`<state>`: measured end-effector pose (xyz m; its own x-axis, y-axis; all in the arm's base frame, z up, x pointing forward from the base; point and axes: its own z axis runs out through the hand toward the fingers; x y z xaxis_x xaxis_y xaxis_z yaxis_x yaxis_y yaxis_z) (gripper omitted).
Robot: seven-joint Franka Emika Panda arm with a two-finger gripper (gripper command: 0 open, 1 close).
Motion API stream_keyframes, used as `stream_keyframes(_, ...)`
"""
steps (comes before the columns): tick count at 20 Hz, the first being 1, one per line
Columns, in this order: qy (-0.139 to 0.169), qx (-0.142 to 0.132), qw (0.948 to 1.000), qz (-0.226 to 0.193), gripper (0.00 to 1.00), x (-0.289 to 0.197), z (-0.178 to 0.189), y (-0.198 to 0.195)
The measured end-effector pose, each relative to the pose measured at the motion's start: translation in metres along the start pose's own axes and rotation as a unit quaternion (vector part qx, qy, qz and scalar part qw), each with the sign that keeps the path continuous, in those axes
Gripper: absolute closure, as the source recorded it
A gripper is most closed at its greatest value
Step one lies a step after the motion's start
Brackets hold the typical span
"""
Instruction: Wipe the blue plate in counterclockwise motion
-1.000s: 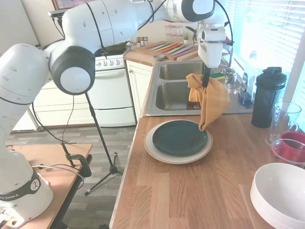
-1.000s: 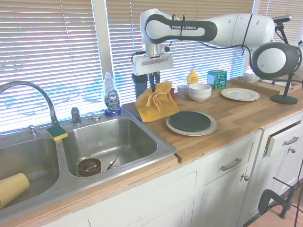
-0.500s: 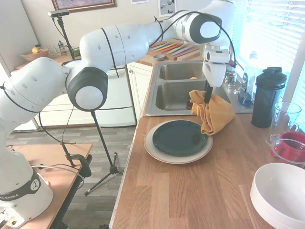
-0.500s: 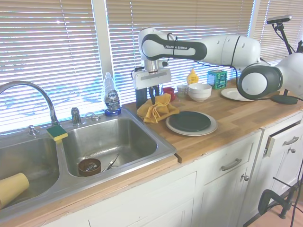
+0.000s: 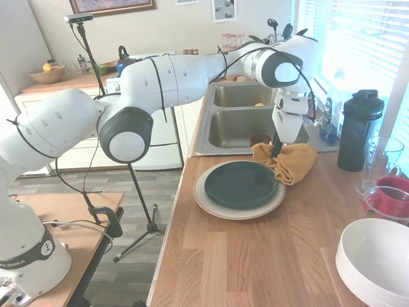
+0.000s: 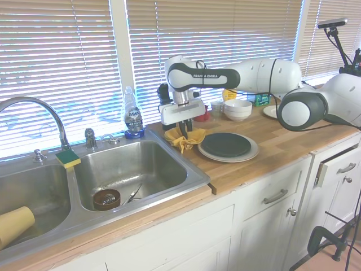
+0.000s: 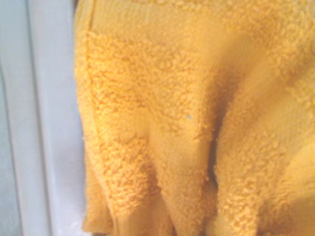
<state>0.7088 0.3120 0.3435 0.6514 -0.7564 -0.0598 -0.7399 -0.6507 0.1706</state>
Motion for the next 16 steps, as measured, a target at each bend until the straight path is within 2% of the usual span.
stream_keyframes(5,0.013,0.021,0.9997,-0.001,0.00,-0.001,-0.008,-0.004)
stream_keyframes(16,0.018,0.027,0.9995,0.000,0.00,0.002,-0.015,-0.003)
